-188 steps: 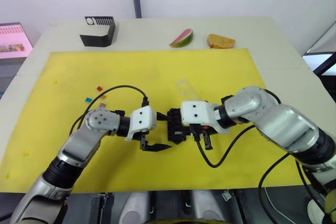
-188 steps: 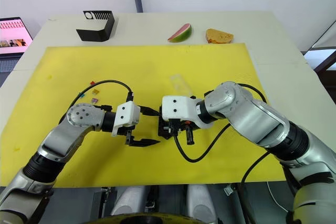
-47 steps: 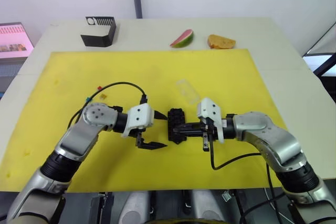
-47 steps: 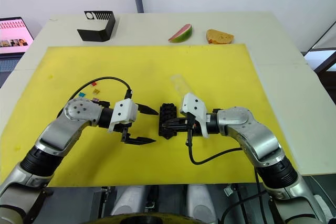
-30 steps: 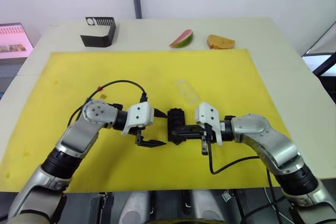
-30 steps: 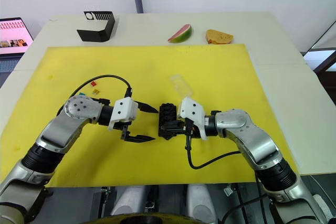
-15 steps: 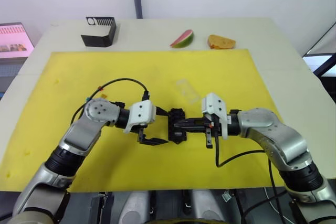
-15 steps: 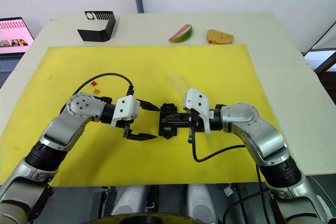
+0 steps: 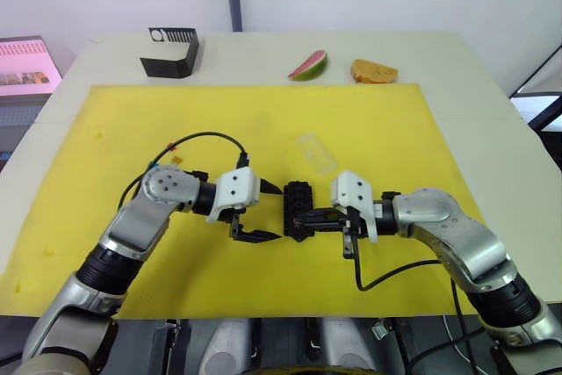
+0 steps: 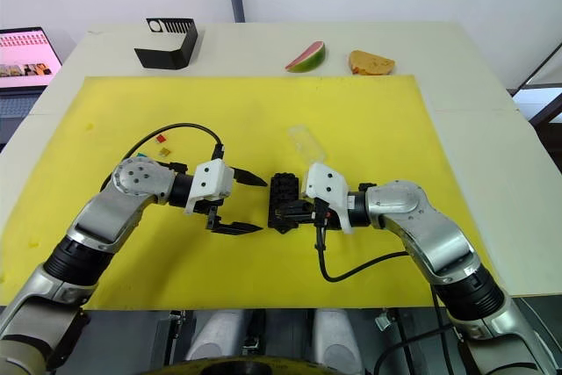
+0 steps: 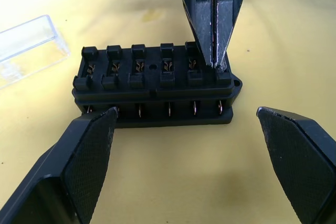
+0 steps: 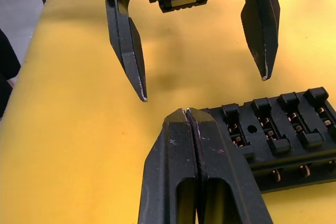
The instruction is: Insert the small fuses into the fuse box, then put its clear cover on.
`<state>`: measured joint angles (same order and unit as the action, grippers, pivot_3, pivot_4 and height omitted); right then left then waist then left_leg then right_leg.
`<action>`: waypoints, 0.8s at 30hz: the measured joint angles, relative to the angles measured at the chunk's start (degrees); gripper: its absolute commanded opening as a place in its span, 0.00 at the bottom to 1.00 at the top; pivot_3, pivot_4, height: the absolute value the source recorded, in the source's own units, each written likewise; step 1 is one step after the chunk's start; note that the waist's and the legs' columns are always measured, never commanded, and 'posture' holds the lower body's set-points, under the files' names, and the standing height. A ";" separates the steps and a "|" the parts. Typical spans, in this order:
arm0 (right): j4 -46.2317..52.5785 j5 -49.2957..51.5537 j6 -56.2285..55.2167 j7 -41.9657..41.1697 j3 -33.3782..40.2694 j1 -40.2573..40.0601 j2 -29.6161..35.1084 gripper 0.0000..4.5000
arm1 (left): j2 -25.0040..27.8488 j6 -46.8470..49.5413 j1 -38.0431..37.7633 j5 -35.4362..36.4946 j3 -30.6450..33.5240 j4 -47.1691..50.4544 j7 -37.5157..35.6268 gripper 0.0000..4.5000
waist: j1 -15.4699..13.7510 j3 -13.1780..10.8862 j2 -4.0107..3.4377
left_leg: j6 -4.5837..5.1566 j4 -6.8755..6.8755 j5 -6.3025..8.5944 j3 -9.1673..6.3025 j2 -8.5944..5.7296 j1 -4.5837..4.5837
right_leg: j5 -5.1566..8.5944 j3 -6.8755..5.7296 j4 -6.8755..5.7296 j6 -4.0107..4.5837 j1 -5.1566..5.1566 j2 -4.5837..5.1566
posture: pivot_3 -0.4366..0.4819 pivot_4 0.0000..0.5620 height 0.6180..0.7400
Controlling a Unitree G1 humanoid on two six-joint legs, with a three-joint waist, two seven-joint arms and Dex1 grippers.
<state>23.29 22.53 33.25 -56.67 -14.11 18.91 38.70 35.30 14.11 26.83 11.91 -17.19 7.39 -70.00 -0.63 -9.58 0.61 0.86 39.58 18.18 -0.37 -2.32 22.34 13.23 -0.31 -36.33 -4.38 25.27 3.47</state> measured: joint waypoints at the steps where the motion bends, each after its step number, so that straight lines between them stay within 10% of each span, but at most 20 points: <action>1: -0.04 0.42 0.61 0.43 0.61 0.13 -0.28 0.01 | -0.38 0.34 -0.22 0.28 0.31 0.00 0.55 1.00 | 0.00 0.00 0.00 | 0.00 0.02 0.00 0.00 0.00 0.01 | 0.00 0.00 -0.01 0.00 0.00 0.00 | 0.48 0.27 1.00; 10: 2.85 10.56 7.69 2.81 15.59 -0.69 2.71 0.01 | -1.12 15.48 -14.13 13.84 14.98 12.12 11.17 1.00 | -0.04 0.00 0.00 | 0.17 0.09 0.10 -0.02 0.05 0.05 | 0.00 0.02 -0.03 0.00 0.01 0.04 | 0.48 0.27 1.00; 13: 1.36 11.34 9.23 3.77 23.54 -4.37 8.27 0.20 | -1.01 23.97 -20.44 22.41 28.64 15.29 17.92 1.00 | -0.11 0.01 -0.01 | 0.23 0.10 0.16 -0.04 0.05 0.04 | 0.00 0.02 0.02 0.00 -0.04 0.06 | 0.48 0.27 1.00; 20: -8.69 10.29 12.38 4.22 33.63 -10.63 14.36 0.99 | 5.51 31.64 -38.30 30.33 54.92 9.43 19.85 1.00 | 0.23 0.04 -0.09 | 0.22 0.02 0.16 -0.02 0.07 -0.05 | 0.01 0.02 0.03 0.03 -0.06 0.05 | 0.48 0.27 1.00; 24: -13.12 7.68 8.55 3.29 35.05 -12.00 16.97 1.00 | 9.30 31.73 -46.39 31.09 63.03 1.49 15.42 1.00 | -0.23 0.05 -0.09 | 0.26 0.03 0.18 0.00 0.06 -0.07 | 0.12 0.01 0.14 0.21 -0.18 0.09 | 0.48 0.27 1.00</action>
<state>10.17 30.22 41.79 -53.38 20.94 6.92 55.67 44.60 45.84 -19.56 43.01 45.84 8.88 -54.58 -0.85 -9.54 0.52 1.12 39.61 18.35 -0.37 -2.26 22.27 13.35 -0.30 -36.19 -4.17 25.08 3.57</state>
